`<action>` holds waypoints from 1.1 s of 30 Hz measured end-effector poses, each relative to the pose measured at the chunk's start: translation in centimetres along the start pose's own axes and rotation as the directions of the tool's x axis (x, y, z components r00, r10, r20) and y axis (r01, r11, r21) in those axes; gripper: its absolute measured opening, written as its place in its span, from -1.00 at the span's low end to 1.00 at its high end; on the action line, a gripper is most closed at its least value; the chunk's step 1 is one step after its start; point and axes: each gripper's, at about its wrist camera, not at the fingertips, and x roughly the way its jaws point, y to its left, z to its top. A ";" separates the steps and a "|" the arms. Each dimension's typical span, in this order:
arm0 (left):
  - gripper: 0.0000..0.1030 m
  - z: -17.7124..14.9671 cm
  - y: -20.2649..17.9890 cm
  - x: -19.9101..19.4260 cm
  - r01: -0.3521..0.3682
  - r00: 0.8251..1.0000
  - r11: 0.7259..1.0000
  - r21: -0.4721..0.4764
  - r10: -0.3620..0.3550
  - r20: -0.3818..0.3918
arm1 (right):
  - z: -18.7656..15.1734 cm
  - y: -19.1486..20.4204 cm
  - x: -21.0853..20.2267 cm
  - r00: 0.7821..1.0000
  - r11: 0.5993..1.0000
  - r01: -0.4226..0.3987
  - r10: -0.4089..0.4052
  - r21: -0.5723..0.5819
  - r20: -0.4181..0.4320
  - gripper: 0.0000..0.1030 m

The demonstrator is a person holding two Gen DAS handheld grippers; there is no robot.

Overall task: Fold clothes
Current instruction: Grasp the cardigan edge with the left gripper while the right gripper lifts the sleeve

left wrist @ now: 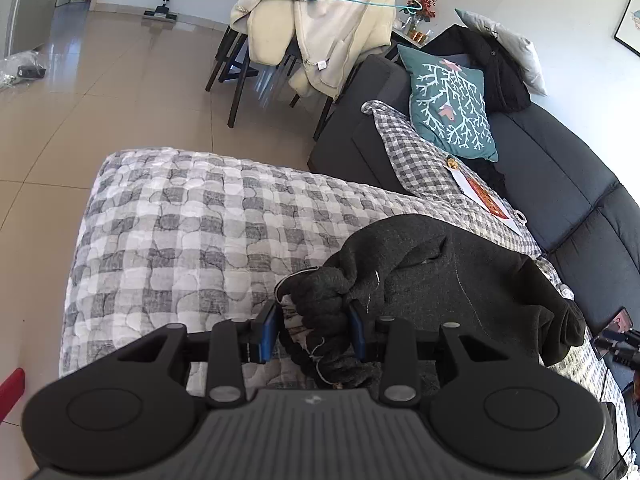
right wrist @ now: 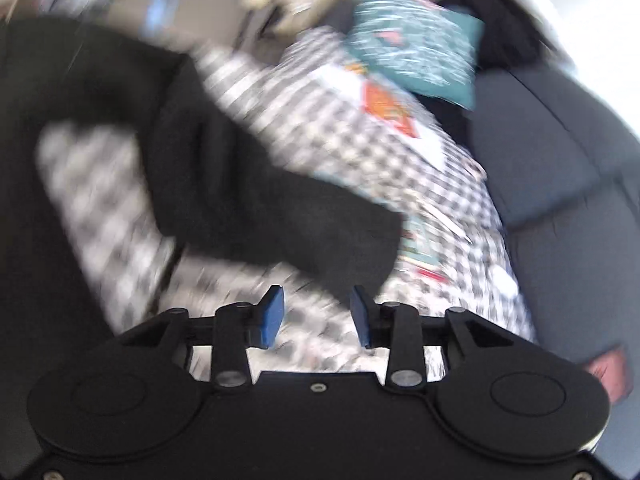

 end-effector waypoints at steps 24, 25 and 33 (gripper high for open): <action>-0.35 -1.1 0.6 -0.2 0.041 0.993 0.999 -0.025 -0.038 0.110 | 6.3 -11.8 -5.2 0.972 0.773 -0.126 -0.028 0.622 0.232 -0.82; -0.35 -1.2 0.7 -0.1 0.046 0.993 0.999 -0.029 -0.042 0.113 | 7.0 -11.9 -4.0 0.977 0.773 -0.096 -0.046 0.627 0.207 -0.82; -0.36 -1.1 1.5 0.4 0.085 0.992 0.996 0.002 -0.085 0.089 | 10.9 -12.1 8.2 0.986 0.779 0.093 -0.160 0.620 0.053 -0.82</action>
